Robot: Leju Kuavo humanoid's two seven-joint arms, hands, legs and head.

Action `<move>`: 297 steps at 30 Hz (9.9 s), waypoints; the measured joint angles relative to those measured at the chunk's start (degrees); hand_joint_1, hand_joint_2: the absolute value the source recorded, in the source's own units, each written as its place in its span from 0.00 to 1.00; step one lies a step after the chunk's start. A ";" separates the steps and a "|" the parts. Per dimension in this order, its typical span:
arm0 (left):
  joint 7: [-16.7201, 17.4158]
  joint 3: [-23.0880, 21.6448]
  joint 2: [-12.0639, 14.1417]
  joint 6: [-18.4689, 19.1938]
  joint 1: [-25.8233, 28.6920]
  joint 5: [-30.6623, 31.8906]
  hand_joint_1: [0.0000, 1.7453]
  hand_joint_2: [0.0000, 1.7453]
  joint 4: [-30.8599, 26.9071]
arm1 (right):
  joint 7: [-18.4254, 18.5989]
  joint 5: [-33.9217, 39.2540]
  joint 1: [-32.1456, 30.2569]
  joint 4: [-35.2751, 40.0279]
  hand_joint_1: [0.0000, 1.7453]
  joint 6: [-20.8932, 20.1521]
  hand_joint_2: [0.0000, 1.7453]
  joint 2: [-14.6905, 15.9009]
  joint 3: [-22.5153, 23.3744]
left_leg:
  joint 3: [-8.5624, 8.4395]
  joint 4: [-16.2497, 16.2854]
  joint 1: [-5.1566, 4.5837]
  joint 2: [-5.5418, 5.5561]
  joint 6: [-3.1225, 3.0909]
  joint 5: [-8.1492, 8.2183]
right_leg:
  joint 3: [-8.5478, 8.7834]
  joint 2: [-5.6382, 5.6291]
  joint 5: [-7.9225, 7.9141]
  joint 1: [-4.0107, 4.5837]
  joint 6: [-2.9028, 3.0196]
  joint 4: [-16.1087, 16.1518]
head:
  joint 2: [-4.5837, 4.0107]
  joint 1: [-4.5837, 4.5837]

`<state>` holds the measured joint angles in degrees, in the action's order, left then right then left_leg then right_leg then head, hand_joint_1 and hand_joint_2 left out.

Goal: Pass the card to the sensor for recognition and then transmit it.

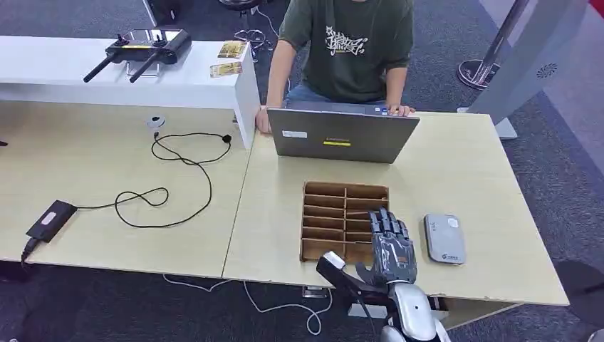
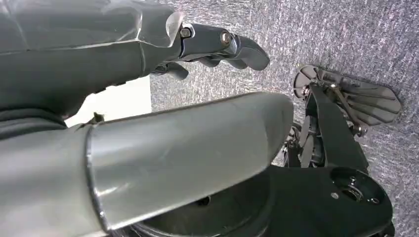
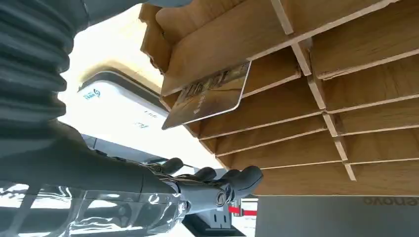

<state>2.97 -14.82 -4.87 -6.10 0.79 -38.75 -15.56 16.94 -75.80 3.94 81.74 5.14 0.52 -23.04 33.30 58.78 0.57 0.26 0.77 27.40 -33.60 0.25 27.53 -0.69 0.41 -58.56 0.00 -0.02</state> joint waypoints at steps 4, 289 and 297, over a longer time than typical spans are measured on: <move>0.00 0.00 0.00 -0.02 0.02 -0.11 0.00 0.00 0.00 | 0.02 0.00 0.00 0.00 0.00 0.28 1.00 0.00 0.00 | -0.01 0.00 0.00 0.00 0.00 0.00 | 0.00 0.00 0.00 0.00 0.00 0.00 | 0.00 0.02; -0.02 -13.22 1.36 -0.02 -4.30 -2.91 0.00 0.00 -0.28 | -6.93 6.80 48.97 -39.77 0.00 32.33 1.00 -6.78 2.25 | -0.06 0.02 0.01 0.00 0.09 -0.17 | 0.00 -0.03 -0.12 0.00 0.05 -0.06 | 0.00 0.00; -0.46 -13.22 1.38 -0.02 -3.94 -3.80 0.00 0.00 -0.28 | -9.40 6.53 40.03 -24.12 0.00 33.07 1.00 -4.57 3.32 | -0.05 0.02 0.00 0.02 0.08 -0.16 | 0.00 -0.02 -0.11 0.00 0.04 -0.04 | 0.00 0.02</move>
<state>2.51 -28.04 -3.50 -6.12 -3.16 -42.56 -15.85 7.54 -69.26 43.97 57.62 38.21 -4.04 -19.71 33.25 58.80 0.57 0.28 0.86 27.24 -33.60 0.23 27.41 -0.69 0.45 -58.60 0.00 0.00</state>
